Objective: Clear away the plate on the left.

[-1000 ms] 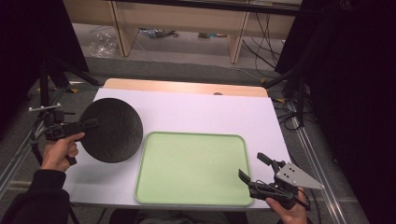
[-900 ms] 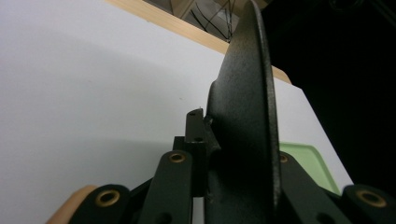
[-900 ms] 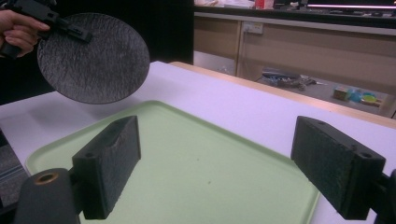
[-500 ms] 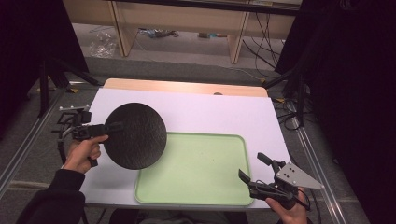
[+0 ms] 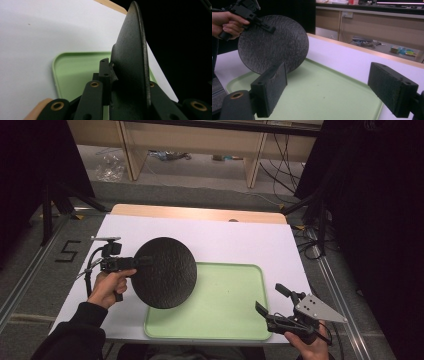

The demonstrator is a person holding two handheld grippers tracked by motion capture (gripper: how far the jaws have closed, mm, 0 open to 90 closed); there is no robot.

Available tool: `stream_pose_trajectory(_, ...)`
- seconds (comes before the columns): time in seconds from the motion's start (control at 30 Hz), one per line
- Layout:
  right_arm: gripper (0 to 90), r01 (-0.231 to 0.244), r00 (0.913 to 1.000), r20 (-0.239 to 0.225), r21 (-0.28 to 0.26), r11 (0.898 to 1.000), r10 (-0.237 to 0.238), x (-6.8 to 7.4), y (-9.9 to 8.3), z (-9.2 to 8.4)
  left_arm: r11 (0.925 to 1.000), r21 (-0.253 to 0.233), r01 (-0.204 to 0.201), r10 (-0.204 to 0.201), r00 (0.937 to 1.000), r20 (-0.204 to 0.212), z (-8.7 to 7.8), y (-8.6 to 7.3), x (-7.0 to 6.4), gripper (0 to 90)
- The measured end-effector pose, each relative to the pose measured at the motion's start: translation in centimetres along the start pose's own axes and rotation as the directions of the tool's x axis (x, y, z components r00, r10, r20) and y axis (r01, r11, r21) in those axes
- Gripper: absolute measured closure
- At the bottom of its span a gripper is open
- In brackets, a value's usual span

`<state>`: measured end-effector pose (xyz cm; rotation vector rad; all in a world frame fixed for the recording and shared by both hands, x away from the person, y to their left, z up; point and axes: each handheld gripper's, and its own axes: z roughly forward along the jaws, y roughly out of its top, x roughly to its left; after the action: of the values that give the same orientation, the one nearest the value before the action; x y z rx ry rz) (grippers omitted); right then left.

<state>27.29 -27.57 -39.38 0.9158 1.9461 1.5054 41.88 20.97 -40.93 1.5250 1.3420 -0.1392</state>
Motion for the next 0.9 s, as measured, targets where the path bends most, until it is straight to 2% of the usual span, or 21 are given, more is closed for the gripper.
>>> stream_pose_trajectory(0.2,16.6,0.0,1.0,0.007,0.0,1.0,0.0,0.0,0.0,0.0,0.9992,0.038,-0.013,0.013,0.9998,0.017,1.7,-0.4,-1.0,78.9)
stream_pose_trajectory(0.33,16.6,0.001,1.0,0.01,-0.011,1.0,-0.001,0.0,-0.1,0.0,0.9965,0.081,-0.022,0.017,0.9983,0.056,3.7,-0.9,-2.1,78.9)
stream_pose_trajectory(0.47,16.6,0.003,1.0,0.007,-0.015,1.0,-0.003,0.0,0.0,0.0,0.9931,0.111,-0.036,0.029,0.9974,0.066,4.9,-1.4,-3.1,78.9)
stream_pose_trajectory(0.7,16.6,0.003,1.0,0.007,-0.013,1.0,-0.003,0.0,-0.1,0.0,0.9884,0.147,-0.037,0.024,0.996,0.086,6.7,-2.2,-4.0,78.9)
stream_pose_trajectory(0.8,16.6,0.003,1.0,0.008,-0.013,1.0,-0.003,0.0,-0.1,0.0,0.9851,0.166,-0.046,0.031,0.9951,0.094,7.2,-2.4,-4.1,78.9)
stream_pose_trajectory(0.83,16.6,0.004,1.0,0.007,-0.013,1.0,-0.004,0.0,-0.1,0.0,0.9817,0.184,-0.051,0.033,0.9945,0.1,7.7,-2.6,-4.3,78.9)
stream_pose_trajectory(0.87,16.6,0.004,1.0,0.007,-0.013,1.0,-0.004,0.0,-0.1,0.0,0.9817,0.184,-0.051,0.033,0.9945,0.1,7.7,-2.6,-4.3,78.9)
stream_pose_trajectory(0.9,16.7,0.002,1.0,0.007,-0.012,1.0,-0.002,0.0,-0.1,0.0,0.9821,0.182,-0.046,0.031,0.9958,0.087,8.5,-2.9,-4.4,79.0)
